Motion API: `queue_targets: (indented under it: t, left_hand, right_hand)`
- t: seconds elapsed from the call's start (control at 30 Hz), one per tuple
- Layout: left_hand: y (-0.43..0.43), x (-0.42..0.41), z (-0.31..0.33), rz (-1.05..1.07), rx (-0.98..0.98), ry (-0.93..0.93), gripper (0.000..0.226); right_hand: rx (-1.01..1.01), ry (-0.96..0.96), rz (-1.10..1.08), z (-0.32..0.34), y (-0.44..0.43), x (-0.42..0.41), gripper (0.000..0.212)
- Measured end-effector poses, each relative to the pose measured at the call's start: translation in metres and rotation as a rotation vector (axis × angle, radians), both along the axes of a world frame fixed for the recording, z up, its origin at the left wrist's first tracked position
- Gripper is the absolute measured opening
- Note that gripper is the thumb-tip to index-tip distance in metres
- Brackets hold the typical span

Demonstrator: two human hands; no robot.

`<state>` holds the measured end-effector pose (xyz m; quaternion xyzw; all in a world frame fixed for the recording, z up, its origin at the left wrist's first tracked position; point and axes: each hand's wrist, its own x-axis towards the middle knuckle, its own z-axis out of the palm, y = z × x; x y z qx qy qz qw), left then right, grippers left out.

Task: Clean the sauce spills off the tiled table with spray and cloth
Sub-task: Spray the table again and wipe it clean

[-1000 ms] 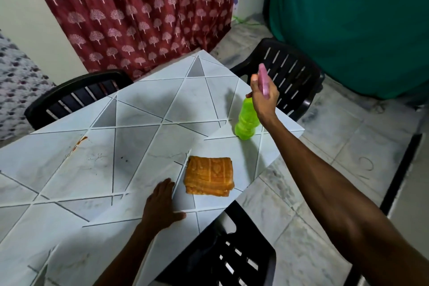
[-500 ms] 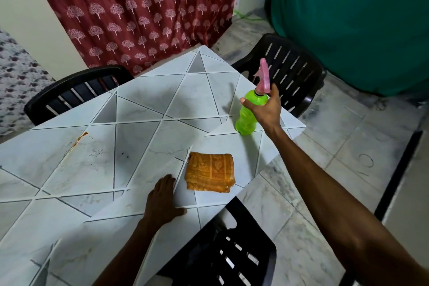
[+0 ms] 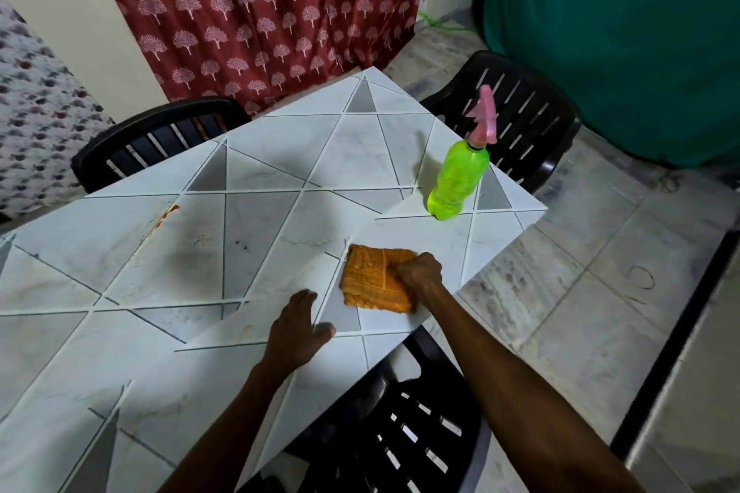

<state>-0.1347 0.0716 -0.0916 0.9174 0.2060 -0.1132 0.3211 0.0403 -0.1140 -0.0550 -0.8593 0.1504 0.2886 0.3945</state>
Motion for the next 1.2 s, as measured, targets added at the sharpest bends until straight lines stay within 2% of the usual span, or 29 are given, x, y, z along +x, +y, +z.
queue_targets:
  t: [0.13,0.23,0.3,0.4,0.5,0.57,0.63,0.7,0.8,0.87,0.93,1.0,1.13,1.2]
  left_hand:
    - [0.019,-0.023,0.003,0.106,-0.041,-0.133,0.062]
    - [0.047,-0.032,0.009,0.181,-0.164,-0.159,0.045]
    - [0.064,-0.029,0.018,0.284,-0.307,-0.191,0.032]
    - [0.095,-0.028,0.050,0.467,-0.643,-0.238,0.010]
    - [0.128,-0.033,0.070,0.539,-1.065,-0.150,0.026]
    - [0.155,-0.042,0.068,0.523,-1.155,-0.115,0.036]
    - [0.178,-0.049,0.061,0.531,-1.037,-0.146,0.033]
    - [0.209,-0.054,0.049,0.599,-0.915,-0.191,0.025]
    - [0.253,-0.051,0.037,0.620,-0.872,-0.137,0.042]
    - [0.281,-0.041,0.032,0.619,-0.859,-0.116,0.038]
    - [0.309,-0.022,0.031,0.594,-0.844,-0.155,0.028]
    - [0.336,0.005,0.035,0.556,-0.786,-0.215,0.028]
    - [0.392,0.068,0.037,0.549,-0.613,-0.330,0.043]
    - [0.416,0.086,0.035,0.566,-0.474,-0.370,0.058]
  right_hand:
    - [0.071,-0.121,0.122,0.009,0.016,-0.018,0.039]
    - [0.234,-0.138,0.250,0.023,0.035,-0.033,0.026]
    - [0.412,-0.069,0.283,0.038,0.048,-0.043,0.025]
    - [0.684,0.095,0.254,0.059,0.083,-0.068,0.036]
    - [0.815,0.192,0.233,0.070,0.124,-0.093,0.042]
    - [0.836,0.207,0.169,0.069,0.156,-0.107,0.040]
    - [0.764,0.177,0.106,0.064,0.183,-0.116,0.036]
    - [0.584,0.125,0.095,0.052,0.213,-0.122,0.032]
    - [0.364,0.073,0.107,0.026,0.257,-0.125,0.028]
    - [0.282,0.035,0.080,0.014,0.286,-0.120,0.030]
    - [0.269,0.023,0.020,0.008,0.313,-0.111,0.032]
    - [0.334,0.055,-0.064,0.003,0.336,-0.100,0.034]
    - [0.500,0.055,-0.185,0.000,0.381,-0.076,0.037]
    - [0.257,-0.190,-0.110,-0.006,0.399,-0.068,0.049]
